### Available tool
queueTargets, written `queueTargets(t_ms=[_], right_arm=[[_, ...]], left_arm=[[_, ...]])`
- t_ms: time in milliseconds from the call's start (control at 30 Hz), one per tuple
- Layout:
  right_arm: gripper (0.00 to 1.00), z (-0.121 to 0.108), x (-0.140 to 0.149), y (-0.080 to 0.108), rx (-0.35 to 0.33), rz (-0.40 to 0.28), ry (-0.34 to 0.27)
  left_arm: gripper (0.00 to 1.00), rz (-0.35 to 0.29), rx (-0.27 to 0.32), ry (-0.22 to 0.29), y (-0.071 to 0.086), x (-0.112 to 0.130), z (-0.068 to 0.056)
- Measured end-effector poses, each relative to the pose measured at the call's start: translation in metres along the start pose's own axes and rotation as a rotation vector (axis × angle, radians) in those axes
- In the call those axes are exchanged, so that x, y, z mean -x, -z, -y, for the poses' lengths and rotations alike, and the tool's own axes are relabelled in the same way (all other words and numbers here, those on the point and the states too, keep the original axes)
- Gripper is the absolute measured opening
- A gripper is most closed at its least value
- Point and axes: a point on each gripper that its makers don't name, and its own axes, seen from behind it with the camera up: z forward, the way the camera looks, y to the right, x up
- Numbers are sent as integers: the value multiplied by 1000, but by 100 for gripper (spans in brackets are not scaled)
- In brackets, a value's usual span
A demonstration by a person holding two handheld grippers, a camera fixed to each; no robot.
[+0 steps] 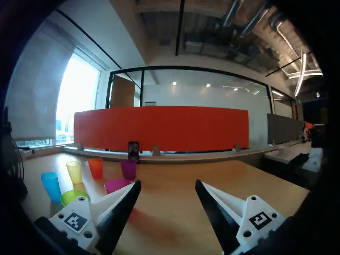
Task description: Pour water
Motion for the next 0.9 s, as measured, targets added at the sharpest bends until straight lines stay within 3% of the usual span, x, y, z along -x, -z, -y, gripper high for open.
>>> queueTargets(t_ms=[900], right_arm=[[99,1,1,-1,-2,8,-3]], left_arm=[[97,0,0,0,1,0,0]])
